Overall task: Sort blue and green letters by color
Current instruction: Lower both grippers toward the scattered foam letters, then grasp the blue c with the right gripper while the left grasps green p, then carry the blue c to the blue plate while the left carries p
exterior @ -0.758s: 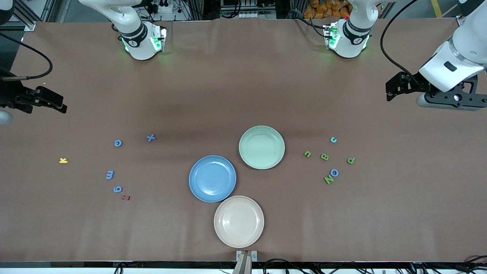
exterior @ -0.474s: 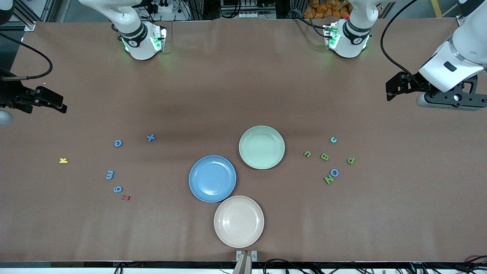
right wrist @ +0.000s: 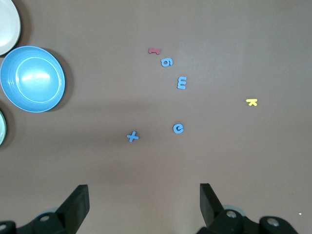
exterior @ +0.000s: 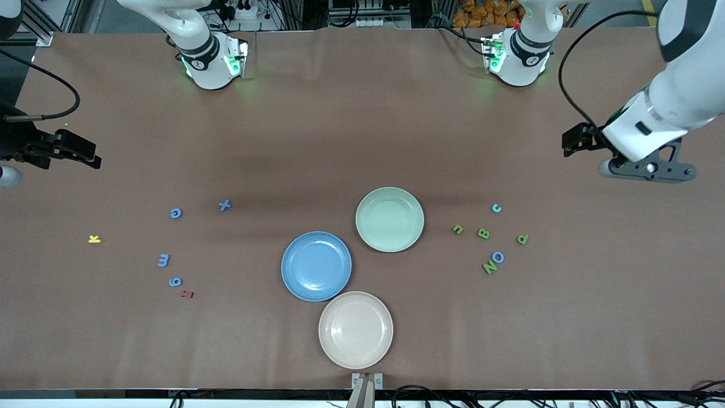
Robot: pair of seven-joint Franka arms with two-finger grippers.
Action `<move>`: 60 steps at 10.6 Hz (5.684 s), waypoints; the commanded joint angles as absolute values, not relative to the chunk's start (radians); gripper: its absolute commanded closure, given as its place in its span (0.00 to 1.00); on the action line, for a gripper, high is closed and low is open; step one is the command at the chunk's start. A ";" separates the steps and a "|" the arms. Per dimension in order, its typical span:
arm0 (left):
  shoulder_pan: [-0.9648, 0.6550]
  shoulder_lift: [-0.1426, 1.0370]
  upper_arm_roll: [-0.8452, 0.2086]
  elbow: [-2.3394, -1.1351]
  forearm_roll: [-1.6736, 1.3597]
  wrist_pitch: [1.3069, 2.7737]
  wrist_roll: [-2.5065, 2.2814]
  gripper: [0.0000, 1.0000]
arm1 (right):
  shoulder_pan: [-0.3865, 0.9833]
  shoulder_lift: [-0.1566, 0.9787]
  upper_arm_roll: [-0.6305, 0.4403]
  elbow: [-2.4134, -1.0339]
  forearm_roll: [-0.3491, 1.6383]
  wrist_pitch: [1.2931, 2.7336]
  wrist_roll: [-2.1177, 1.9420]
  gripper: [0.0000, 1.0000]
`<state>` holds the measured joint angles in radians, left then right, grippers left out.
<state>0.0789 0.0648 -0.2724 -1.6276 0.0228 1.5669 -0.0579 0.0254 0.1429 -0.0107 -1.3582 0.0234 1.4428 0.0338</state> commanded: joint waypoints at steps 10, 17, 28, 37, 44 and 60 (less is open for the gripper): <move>0.146 0.250 -0.293 -2.083 0.124 2.244 0.028 0.00 | 0.095 0.370 0.000 -1.373 0.025 1.537 0.075 0.00; 0.183 0.423 -0.285 -2.074 0.232 2.451 0.123 0.13 | 0.094 0.344 -0.001 -1.365 0.025 1.517 -0.080 0.00; 0.180 0.554 -0.285 -1.977 0.244 2.473 0.106 0.31 | 0.035 0.164 -0.003 -2.359 0.046 2.605 -0.261 0.00; 0.164 0.600 -0.285 -1.928 0.245 2.482 0.103 0.48 | -0.083 0.354 -0.003 -2.401 0.046 2.804 -0.408 0.00; 0.164 0.617 -0.285 -1.919 0.245 2.482 0.101 0.61 | -0.087 0.377 -0.005 -2.395 0.052 2.824 -0.391 0.80; -0.308 0.595 -0.374 -1.720 0.232 2.284 -0.731 1.00 | 0.420 0.400 -0.003 -2.024 0.262 2.504 0.484 0.87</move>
